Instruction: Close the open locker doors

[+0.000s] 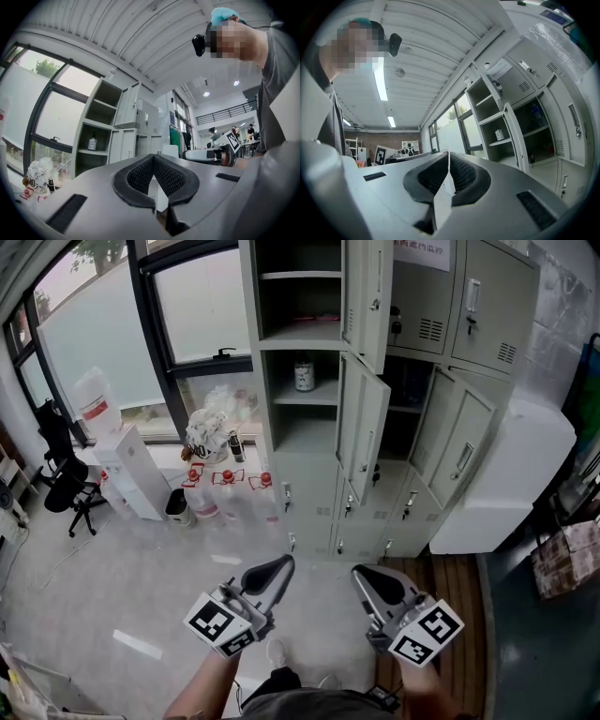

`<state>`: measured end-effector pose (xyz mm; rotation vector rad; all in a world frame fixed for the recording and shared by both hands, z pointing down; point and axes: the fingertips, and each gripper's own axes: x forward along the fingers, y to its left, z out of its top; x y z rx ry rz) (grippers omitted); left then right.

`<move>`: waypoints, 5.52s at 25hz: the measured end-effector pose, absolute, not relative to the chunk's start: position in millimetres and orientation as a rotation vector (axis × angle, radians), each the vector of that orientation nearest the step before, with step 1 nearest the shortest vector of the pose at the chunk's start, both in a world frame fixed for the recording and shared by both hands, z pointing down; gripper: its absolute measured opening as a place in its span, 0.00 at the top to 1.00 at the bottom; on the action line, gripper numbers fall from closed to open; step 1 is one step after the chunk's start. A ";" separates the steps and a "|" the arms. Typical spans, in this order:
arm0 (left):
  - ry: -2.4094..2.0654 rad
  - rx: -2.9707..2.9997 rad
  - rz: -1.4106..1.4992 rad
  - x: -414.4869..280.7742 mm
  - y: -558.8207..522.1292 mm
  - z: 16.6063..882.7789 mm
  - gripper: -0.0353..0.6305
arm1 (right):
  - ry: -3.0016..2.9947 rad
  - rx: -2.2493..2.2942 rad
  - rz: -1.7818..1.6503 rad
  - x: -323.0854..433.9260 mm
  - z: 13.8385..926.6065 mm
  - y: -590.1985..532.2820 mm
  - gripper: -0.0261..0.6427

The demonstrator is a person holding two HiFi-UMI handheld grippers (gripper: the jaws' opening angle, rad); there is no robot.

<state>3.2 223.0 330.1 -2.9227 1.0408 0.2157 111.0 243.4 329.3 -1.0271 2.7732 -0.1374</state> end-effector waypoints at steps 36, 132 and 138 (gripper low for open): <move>0.856 -2.995 0.281 -143.0 20.7 324.8 0.93 | 2.718 -1.244 -0.136 -36.8 324.3 51.8 0.93; 0.103 -3.226 0.095 47.6 -171.3 358.1 0.93 | 2.080 -2.073 -0.179 198.6 353.2 -81.2 0.75; 0.153 -3.222 0.090 48.9 -176.2 357.4 0.93 | 2.159 -2.003 -0.201 202.7 355.9 -92.3 0.74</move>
